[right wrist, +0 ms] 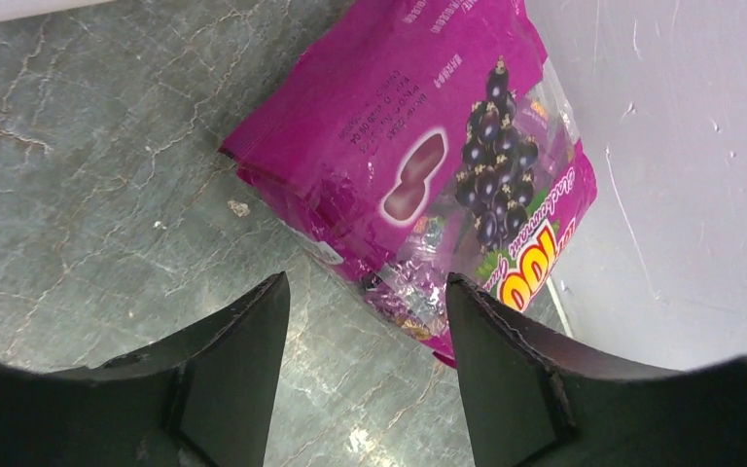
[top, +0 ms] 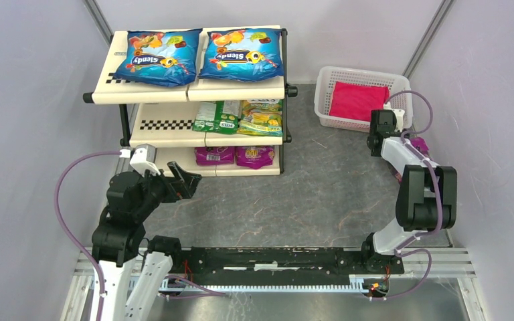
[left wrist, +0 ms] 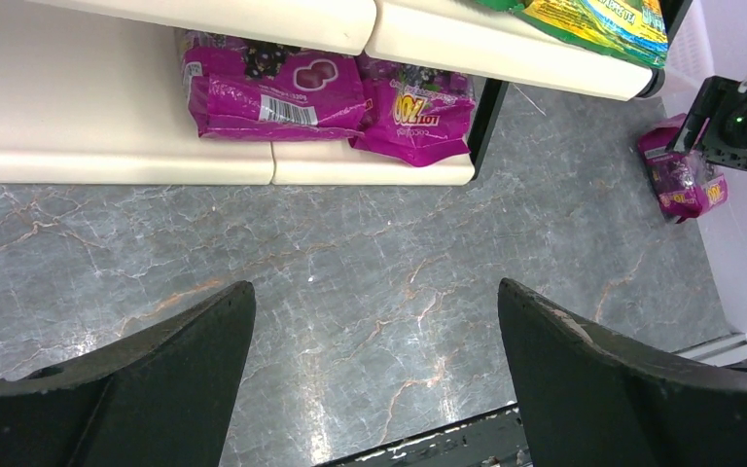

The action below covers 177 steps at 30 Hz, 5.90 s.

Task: Place and organize the candy bags onto the shelf

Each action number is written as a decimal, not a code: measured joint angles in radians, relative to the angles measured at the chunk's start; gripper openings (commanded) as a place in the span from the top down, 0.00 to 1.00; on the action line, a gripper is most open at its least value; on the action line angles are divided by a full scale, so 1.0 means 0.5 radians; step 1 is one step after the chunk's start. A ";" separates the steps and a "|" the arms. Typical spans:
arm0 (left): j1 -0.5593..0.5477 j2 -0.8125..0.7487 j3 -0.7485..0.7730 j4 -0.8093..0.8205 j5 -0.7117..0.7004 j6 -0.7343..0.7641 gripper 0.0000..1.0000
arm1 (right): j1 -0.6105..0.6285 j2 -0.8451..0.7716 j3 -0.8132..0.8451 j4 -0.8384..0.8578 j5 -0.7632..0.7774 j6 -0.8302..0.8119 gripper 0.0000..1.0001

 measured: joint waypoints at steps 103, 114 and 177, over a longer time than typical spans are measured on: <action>-1.827 2.318 -0.990 3.141 -0.314 -2.217 0.45 | 1.760 -1.587 -1.570 1.102 -2.641 0.066 0.60; -1.709 1.353 -1.286 2.414 -0.472 -2.236 0.48 | 1.762 -1.737 -1.351 0.893 -2.352 0.036 0.43; 0.619 0.484 -1.341 2.227 0.150 -2.128 0.50 | 1.762 -1.940 -1.188 0.542 -1.833 -0.098 0.38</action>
